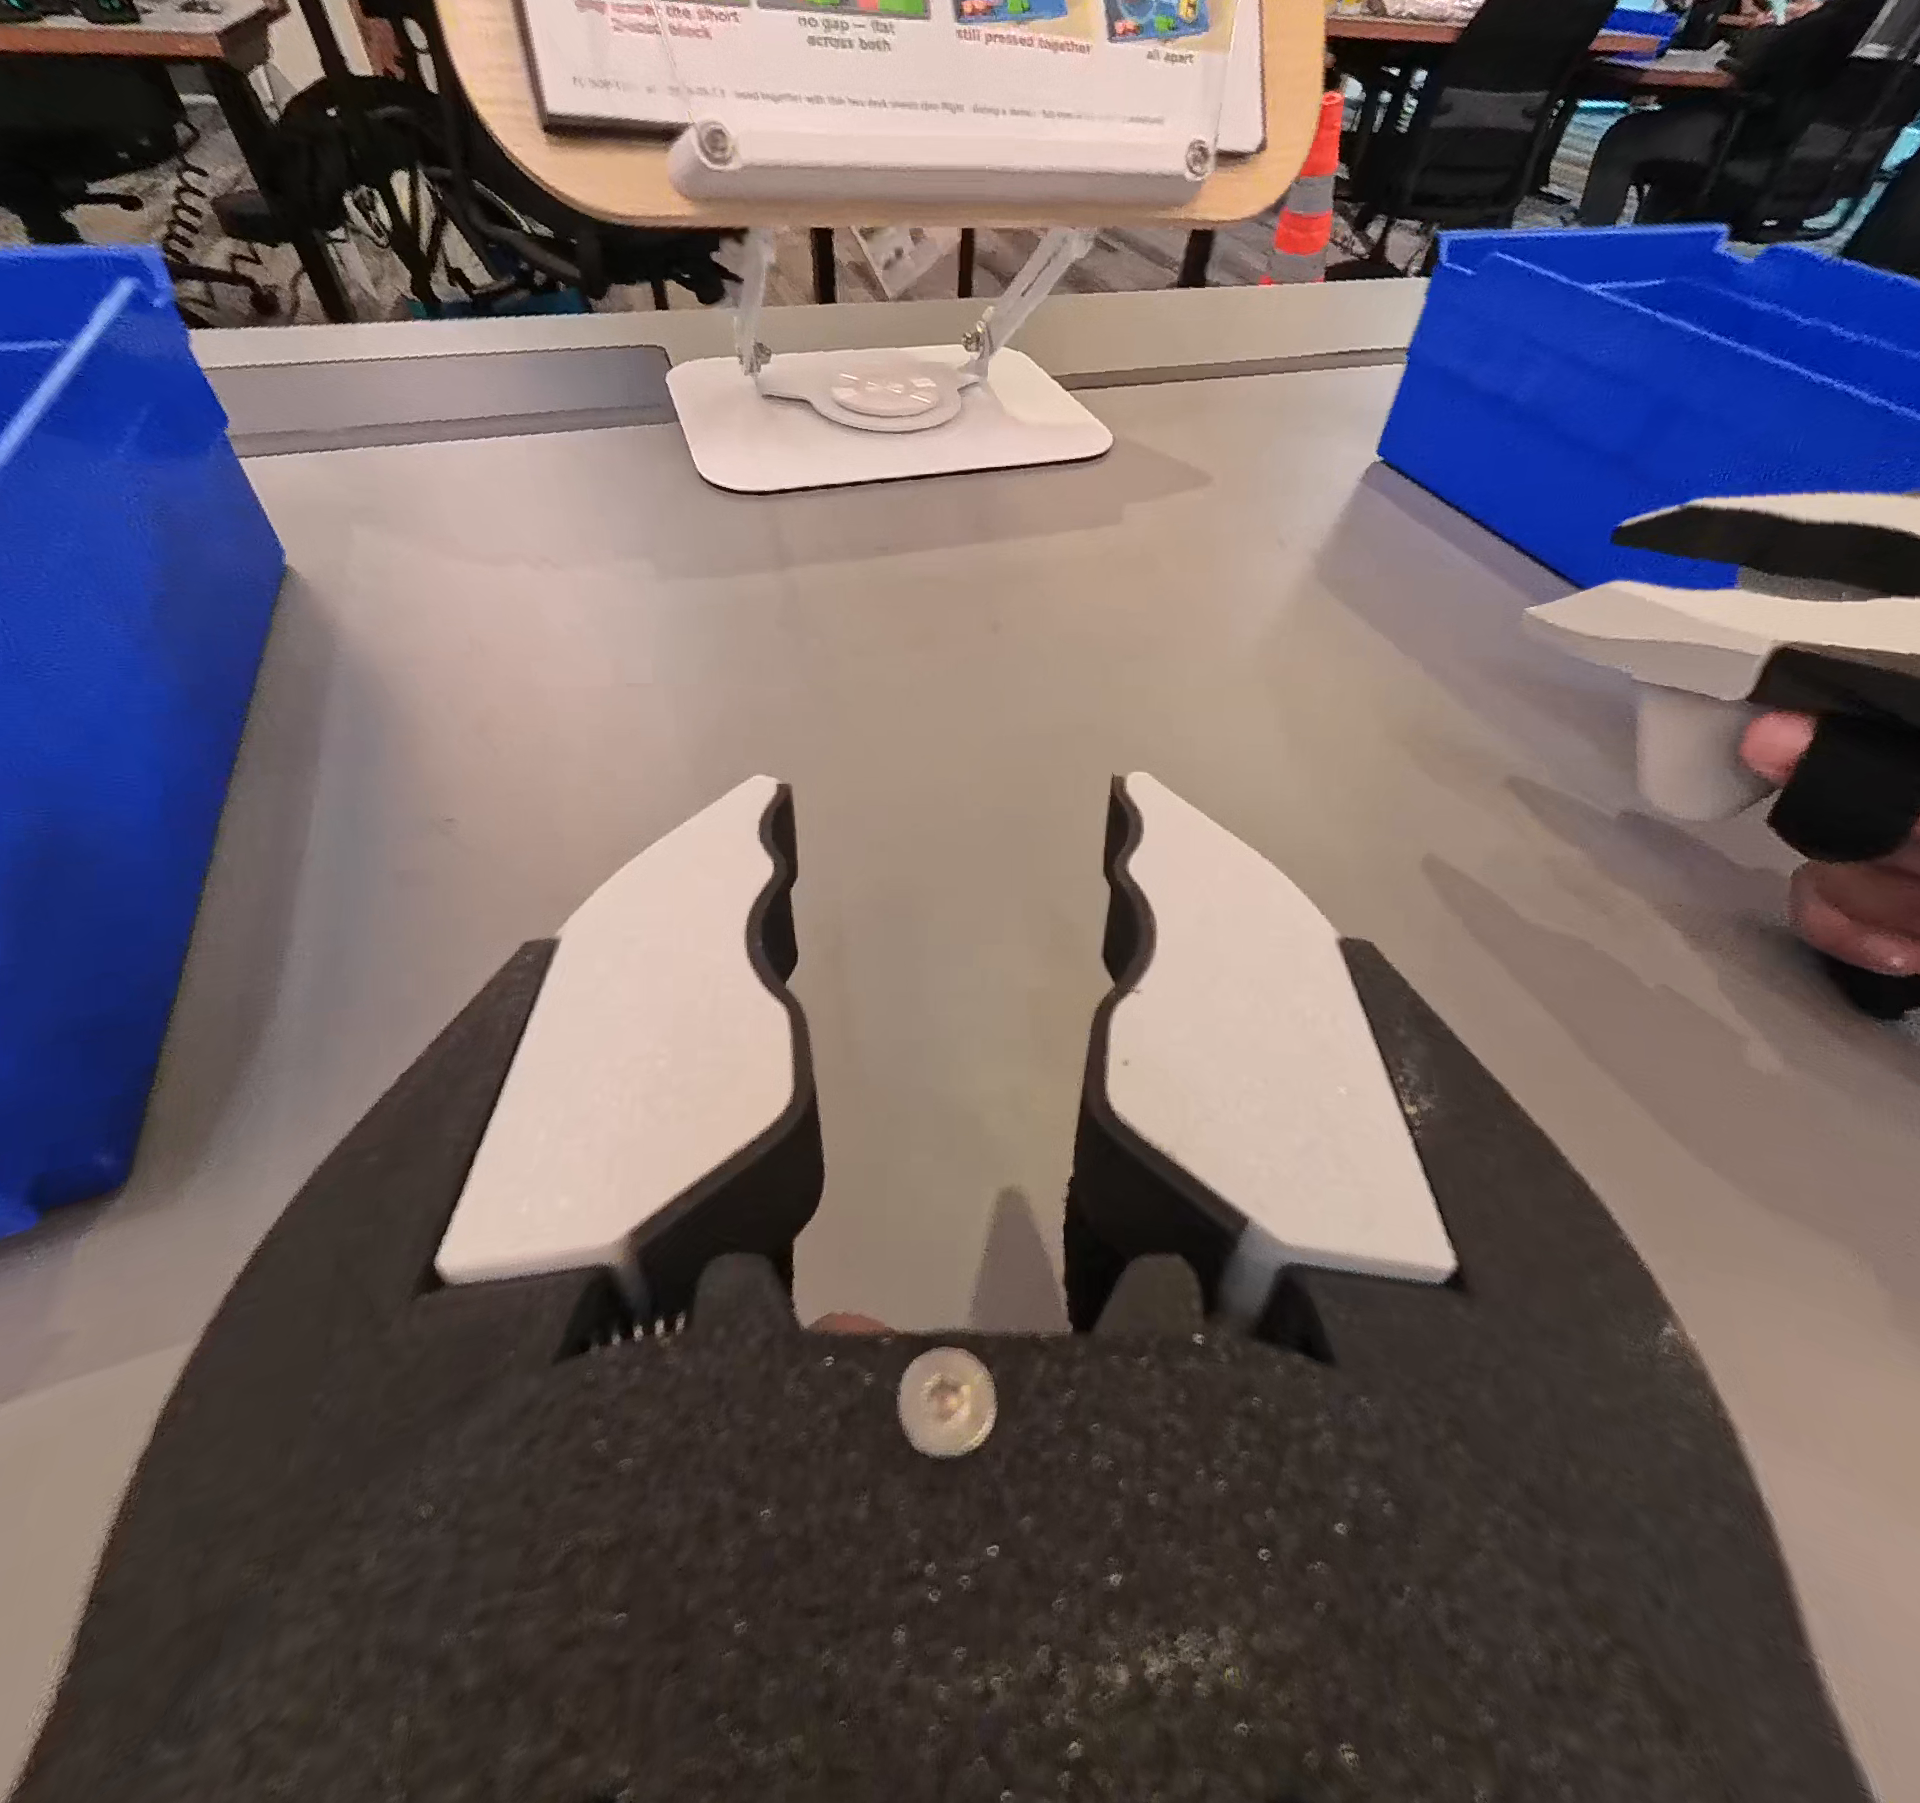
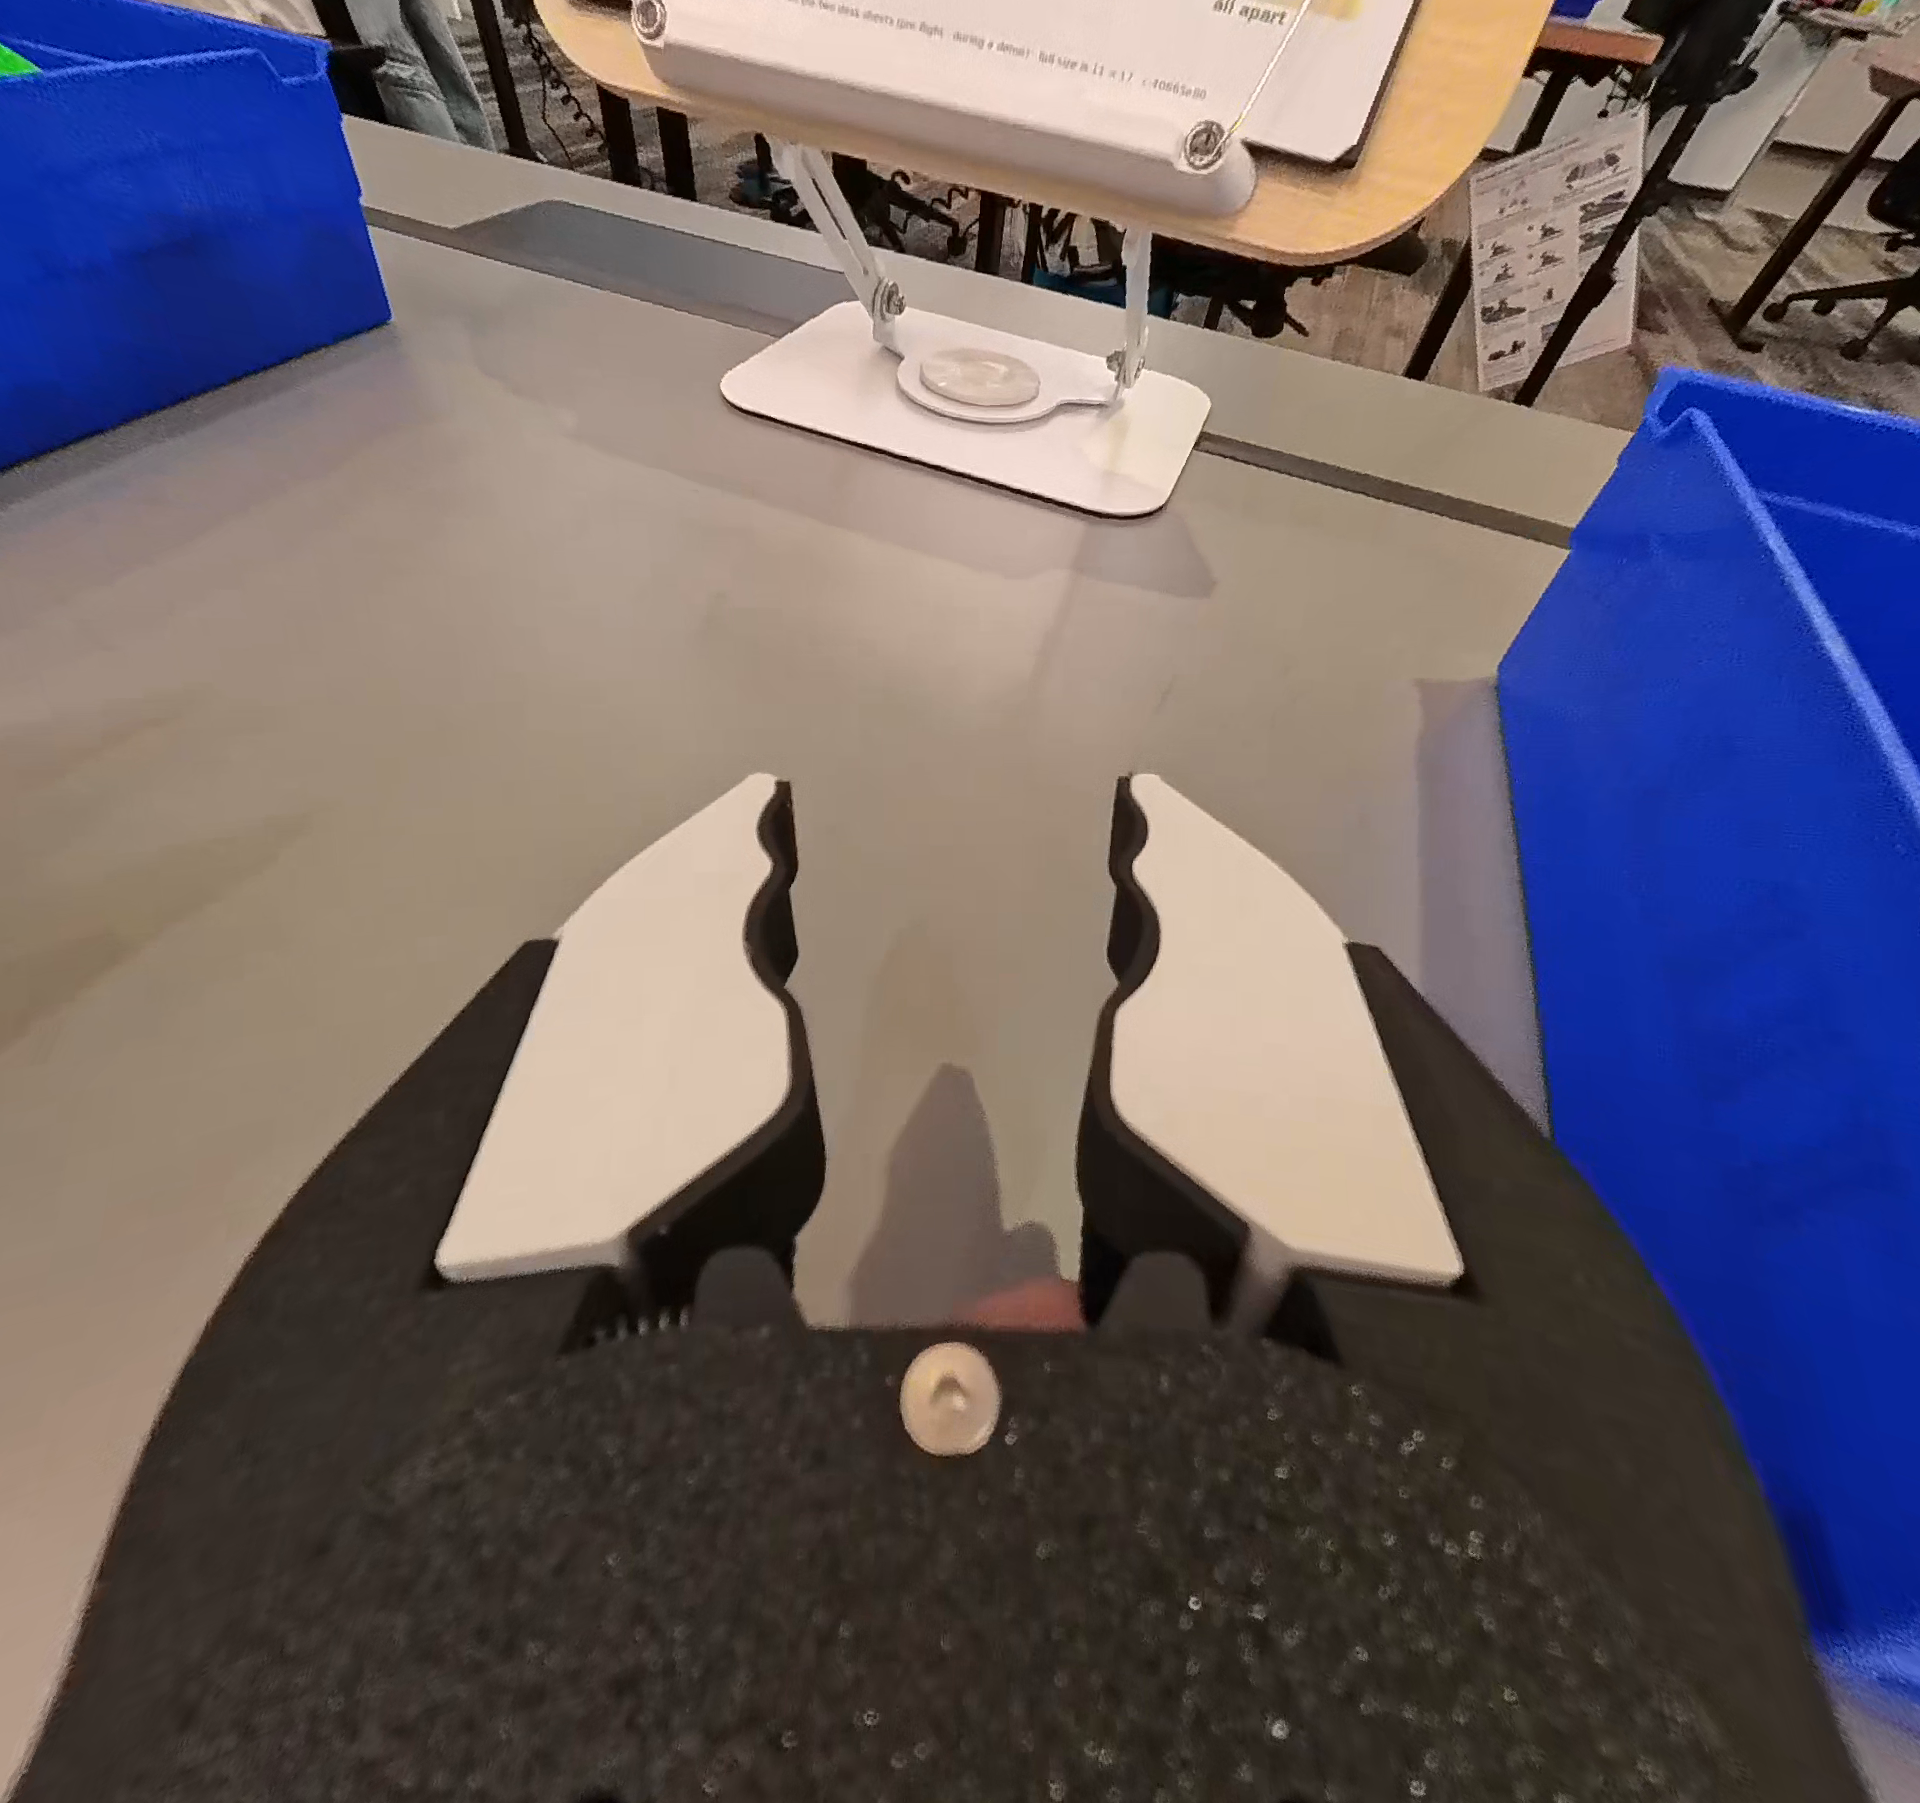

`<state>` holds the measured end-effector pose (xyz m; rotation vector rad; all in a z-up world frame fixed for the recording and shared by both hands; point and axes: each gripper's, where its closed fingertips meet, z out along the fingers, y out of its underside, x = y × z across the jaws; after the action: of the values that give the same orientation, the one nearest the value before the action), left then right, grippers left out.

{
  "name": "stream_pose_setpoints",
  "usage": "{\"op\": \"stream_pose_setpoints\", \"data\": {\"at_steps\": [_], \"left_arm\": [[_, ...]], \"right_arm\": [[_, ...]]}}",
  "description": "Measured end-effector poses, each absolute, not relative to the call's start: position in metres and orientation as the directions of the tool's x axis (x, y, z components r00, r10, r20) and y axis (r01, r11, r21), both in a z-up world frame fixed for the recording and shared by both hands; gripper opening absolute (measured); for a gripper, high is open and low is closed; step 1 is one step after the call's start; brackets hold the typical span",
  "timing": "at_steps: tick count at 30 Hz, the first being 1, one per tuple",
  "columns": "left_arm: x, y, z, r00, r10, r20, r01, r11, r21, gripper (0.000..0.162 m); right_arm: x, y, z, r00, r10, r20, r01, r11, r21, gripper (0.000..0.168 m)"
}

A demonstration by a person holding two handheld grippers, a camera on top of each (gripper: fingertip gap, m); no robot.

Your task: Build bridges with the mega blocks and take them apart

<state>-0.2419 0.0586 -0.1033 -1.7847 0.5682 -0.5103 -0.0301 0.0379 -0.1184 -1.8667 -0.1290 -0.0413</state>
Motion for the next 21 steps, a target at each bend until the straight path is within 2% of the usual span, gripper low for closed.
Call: {"op": "stream_pose_setpoints", "data": {"at_steps": [2,6,7,9,11,14,16,19,21], "left_arm": [[-0.244,0.056,-0.093,0.754,-0.657,0.033,-0.165,-0.237,-0.957,0.055],[-0.3,0.073,-0.025,0.587,-0.767,-0.26,-0.44,-0.033,-0.897,0.05],[-0.319,0.076,-0.012,0.528,-0.811,-0.252,-0.481,-0.042,-0.876,0.056],[-0.354,0.089,0.003,0.428,-0.876,-0.224,-0.578,-0.074,-0.813,0.057],[-0.388,0.115,-0.003,0.377,-0.89,-0.257,-0.715,-0.102,-0.692,0.059],[-0.422,0.16,-0.033,0.32,-0.887,-0.333,-0.877,-0.145,-0.458,0.053],[-0.433,0.175,-0.067,0.245,-0.92,-0.305,-0.939,-0.147,-0.311,0.048],[-0.458,0.19,-0.113,0.151,-0.947,-0.285,-0.988,-0.139,-0.061,0.052],[-0.463,0.202,-0.128,0.103,-0.951,-0.291,-0.994,-0.107,-0.001,0.054]], "right_arm": [[-0.034,0.038,-0.119,0.992,0.088,0.084,0.107,-0.292,-0.951,0.058],[-0.044,0.041,-0.125,0.983,0.15,0.105,0.149,-0.32,-0.936,0.059],[-0.046,0.041,-0.126,0.982,0.163,0.098,0.147,-0.325,-0.934,0.06],[-0.047,0.041,-0.127,0.98,0.185,0.067,0.126,-0.33,-0.935,0.06],[-0.046,0.041,-0.127,0.98,0.2,0.025,0.093,-0.338,-0.937,0.06],[-0.046,0.04,-0.125,0.978,0.206,0.016,0.083,-0.322,-0.943,0.059],[-0.05,0.04,-0.125,0.975,0.216,0.048,0.116,-0.317,-0.941,0.06],[-0.052,0.04,-0.127,0.973,0.222,0.069,0.141,-0.325,-0.935,0.062],[-0.051,0.04,-0.127,0.974,0.218,0.061,0.132,-0.327,-0.936,0.063]]}}
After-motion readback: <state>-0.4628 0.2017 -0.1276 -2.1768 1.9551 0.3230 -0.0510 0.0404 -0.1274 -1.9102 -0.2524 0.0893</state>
